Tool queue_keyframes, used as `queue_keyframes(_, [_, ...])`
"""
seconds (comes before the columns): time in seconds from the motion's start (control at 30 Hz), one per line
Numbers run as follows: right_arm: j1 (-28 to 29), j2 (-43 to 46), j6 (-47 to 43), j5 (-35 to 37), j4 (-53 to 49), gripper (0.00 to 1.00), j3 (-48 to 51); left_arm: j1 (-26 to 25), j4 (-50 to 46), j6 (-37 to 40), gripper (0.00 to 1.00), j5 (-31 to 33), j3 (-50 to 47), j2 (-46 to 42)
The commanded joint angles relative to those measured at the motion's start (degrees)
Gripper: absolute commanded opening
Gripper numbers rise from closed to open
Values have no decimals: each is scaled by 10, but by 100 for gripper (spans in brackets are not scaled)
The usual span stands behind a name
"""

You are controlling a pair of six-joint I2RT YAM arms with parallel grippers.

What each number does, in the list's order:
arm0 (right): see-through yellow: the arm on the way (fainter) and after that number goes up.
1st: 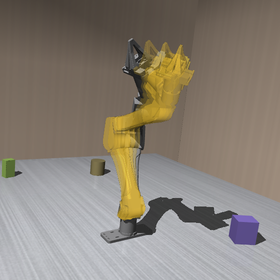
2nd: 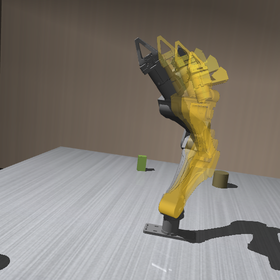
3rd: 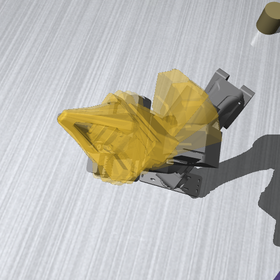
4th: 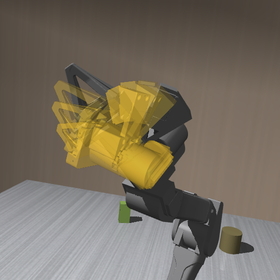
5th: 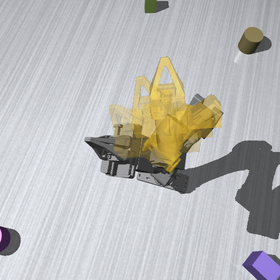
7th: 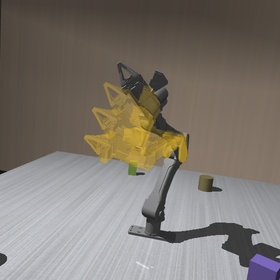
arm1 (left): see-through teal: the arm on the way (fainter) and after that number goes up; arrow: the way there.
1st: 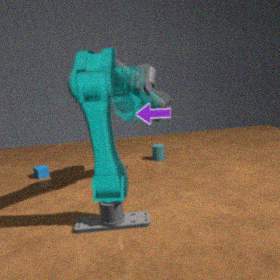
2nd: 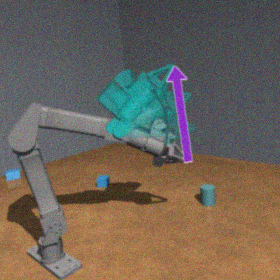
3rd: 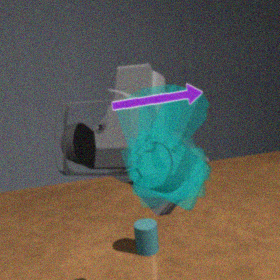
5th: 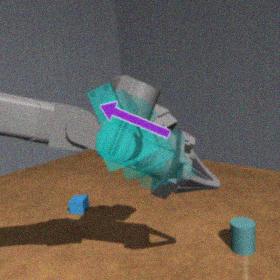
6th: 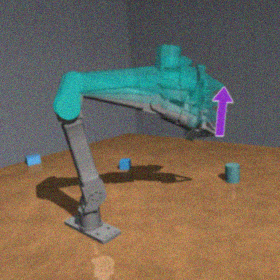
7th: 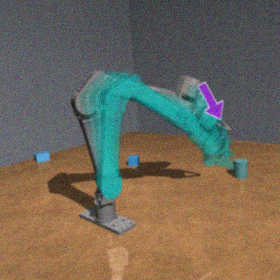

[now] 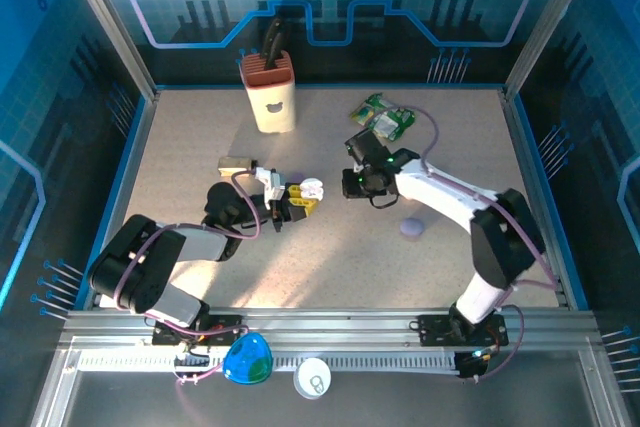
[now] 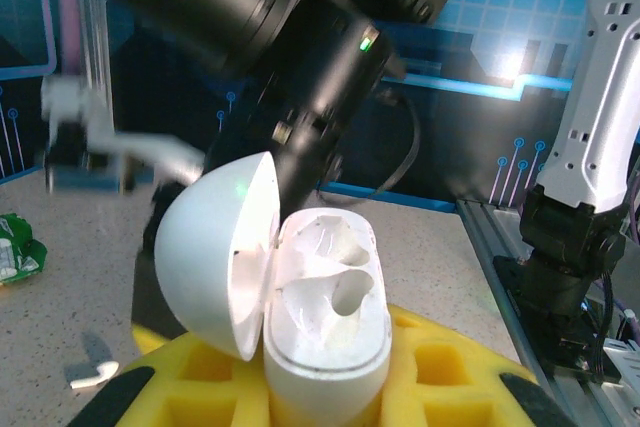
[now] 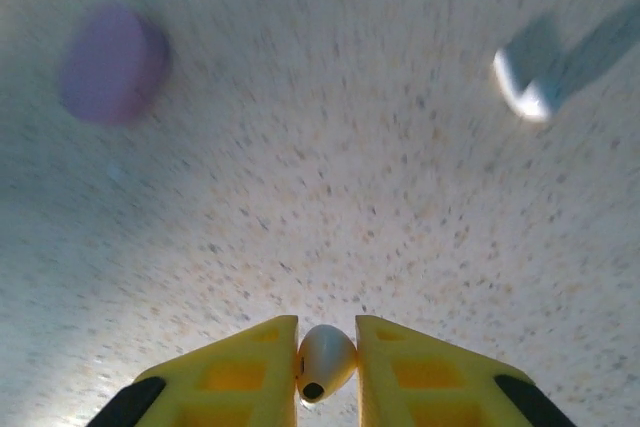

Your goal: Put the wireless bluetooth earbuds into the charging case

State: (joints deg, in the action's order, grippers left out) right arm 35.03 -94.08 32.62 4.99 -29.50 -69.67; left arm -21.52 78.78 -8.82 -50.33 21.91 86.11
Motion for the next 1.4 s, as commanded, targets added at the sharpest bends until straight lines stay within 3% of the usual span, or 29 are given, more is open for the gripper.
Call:
queue_keyframes(0.0, [0, 69, -78, 27, 83, 22, 25, 5, 15, 15, 10, 11, 2, 11])
queue_keyframes(0.23, [5, 170, -160, 18, 125, 21, 43, 6, 15, 30, 10, 31, 13, 41])
queue_keyframes(0.5, [31, 218, -239, -61, 149, 20, 33, 8, 15, 4, 10, 10, 35, 74])
queue_keyframes(0.9, [102, 159, -327, -135, 159, 21, -6, 8, 15, -4, 11, -2, 35, 68])
queue_keyframes(1.37, [118, 121, -348, -116, 117, 21, -14, 8, 15, -28, 12, -8, 36, 52])
